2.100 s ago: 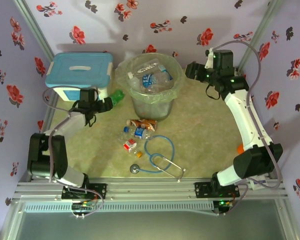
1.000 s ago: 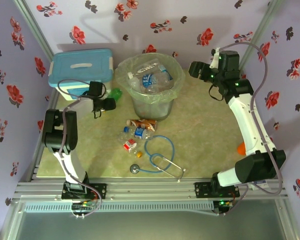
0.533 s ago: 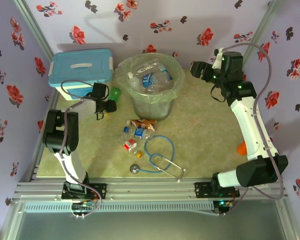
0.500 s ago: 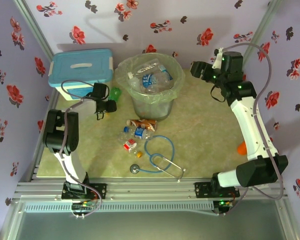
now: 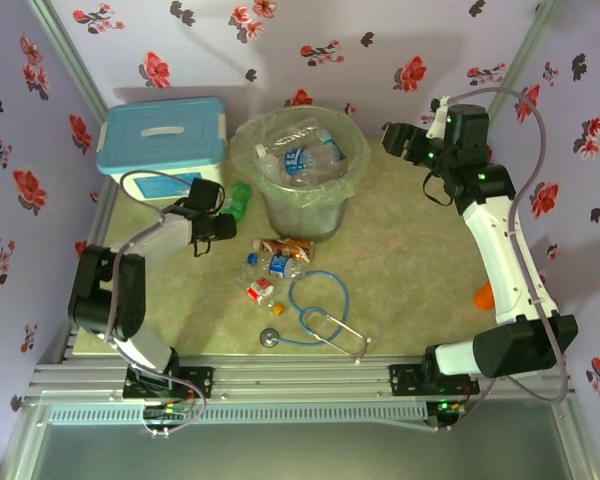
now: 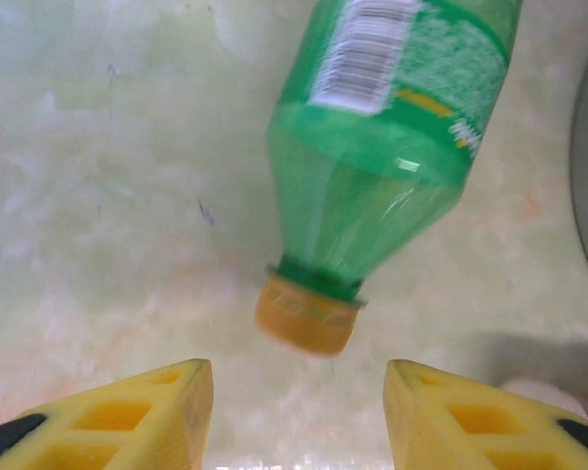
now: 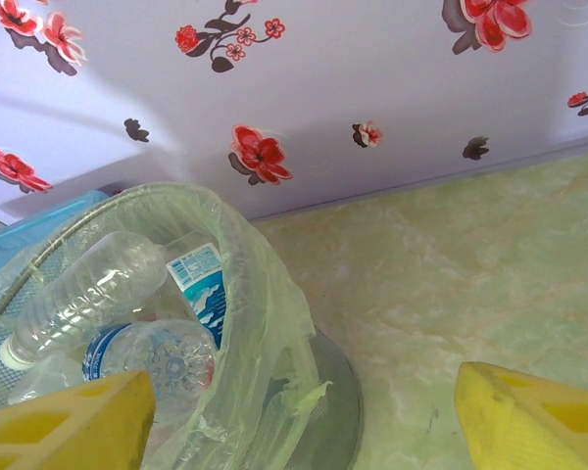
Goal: Put the plastic bottles in the bin
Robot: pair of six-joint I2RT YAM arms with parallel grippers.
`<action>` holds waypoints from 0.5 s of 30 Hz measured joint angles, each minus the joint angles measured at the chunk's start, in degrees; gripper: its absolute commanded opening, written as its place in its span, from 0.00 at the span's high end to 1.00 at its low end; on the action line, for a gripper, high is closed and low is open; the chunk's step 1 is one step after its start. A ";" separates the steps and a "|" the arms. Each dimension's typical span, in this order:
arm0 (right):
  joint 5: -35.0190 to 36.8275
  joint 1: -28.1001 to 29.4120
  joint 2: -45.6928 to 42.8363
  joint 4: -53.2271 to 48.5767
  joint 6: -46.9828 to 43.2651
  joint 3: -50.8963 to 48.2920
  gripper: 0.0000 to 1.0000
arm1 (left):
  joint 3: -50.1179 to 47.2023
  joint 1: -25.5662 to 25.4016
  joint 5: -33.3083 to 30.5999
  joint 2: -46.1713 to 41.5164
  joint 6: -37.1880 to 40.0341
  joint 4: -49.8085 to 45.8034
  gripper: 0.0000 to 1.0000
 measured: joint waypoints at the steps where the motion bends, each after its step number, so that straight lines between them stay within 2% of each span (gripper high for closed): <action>1: -0.07 -0.04 0.00 0.09 0.13 -0.04 0.19 | -0.48 -0.20 -0.48 -1.36 -0.37 -0.55 0.28; 4: -0.61 -0.04 0.02 0.63 0.57 -0.11 0.19 | -0.66 -0.22 -2.01 -3.32 -0.66 -1.01 0.11; 6: -0.96 -0.04 0.02 1.38 0.61 -0.46 0.19 | -0.17 -0.22 -2.73 -2.97 -0.46 -0.92 0.05; 10: -1.11 -0.09 0.02 1.70 0.59 -1.11 0.19 | 3.80 -0.22 -2.82 2.38 0.70 0.33 0.01; 15: -1.03 -0.37 -0.09 1.60 0.52 -1.11 0.19 | 7.19 -0.28 1.09 9.25 1.16 3.91 0.00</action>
